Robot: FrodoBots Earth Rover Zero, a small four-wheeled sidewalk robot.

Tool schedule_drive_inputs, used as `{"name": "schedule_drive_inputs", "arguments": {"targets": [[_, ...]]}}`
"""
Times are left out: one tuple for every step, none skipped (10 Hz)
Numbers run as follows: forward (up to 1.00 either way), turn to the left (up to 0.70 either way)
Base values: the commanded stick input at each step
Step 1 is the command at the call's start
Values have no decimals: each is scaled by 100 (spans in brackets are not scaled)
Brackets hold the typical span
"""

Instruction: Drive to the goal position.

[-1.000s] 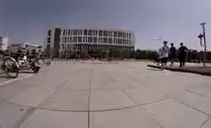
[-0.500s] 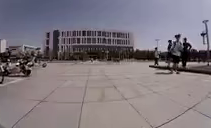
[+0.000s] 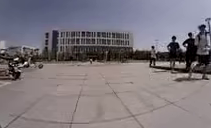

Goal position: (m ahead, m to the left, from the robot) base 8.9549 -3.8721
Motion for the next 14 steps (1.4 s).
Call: {"name": "schedule_drive_inputs", "arguments": {"targets": [[100,0],[100,0],[100,0],[100,0],[100,0],[100,0],[100,0],[100,0],[100,0],[100,0],[100,0],[100,0],[100,0],[100,0]]}}
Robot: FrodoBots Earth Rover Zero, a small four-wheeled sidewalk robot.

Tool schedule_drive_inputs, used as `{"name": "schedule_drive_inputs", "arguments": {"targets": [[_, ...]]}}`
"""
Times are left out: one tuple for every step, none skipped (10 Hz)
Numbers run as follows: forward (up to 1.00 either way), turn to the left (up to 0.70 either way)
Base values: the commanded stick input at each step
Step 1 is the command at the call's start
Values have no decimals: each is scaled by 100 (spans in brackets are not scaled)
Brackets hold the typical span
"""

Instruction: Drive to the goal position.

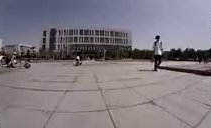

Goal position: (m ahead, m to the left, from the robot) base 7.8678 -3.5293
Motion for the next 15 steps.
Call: {"name": "schedule_drive_inputs", "arguments": {"targets": [[100,0],[100,0],[100,0],[100,0],[100,0],[100,-29],[100,-37],[100,-40],[100,-40],[100,-40],[100,-21],[100,0],[100,0],[100,-4],[100,-35]]}}
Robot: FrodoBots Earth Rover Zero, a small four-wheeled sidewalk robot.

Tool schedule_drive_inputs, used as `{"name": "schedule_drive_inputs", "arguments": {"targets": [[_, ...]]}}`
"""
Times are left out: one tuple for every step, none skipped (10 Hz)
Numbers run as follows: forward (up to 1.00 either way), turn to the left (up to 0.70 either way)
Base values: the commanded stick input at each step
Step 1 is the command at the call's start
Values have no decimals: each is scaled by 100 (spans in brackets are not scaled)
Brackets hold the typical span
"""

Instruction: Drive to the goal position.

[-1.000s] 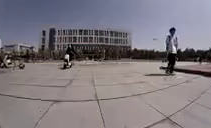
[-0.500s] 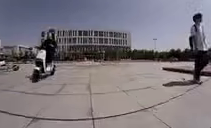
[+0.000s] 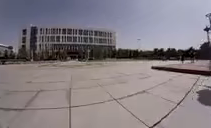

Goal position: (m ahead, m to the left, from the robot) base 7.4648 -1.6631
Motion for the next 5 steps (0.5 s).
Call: {"name": "schedule_drive_inputs", "arguments": {"targets": [[100,-39],[100,-33],[100,0],[100,0],[100,0]]}}
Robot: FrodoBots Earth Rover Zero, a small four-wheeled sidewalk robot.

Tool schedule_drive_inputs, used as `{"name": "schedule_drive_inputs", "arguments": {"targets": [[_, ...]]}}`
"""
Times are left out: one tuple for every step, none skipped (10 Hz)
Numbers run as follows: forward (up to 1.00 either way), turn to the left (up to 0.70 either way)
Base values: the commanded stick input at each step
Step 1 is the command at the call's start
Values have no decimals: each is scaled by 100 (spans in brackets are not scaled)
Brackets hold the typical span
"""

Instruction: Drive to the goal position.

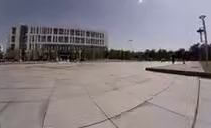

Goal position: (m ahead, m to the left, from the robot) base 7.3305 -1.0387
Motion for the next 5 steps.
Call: {"name": "schedule_drive_inputs", "arguments": {"targets": [[100,0],[100,0],[100,0],[100,0],[100,0]]}}
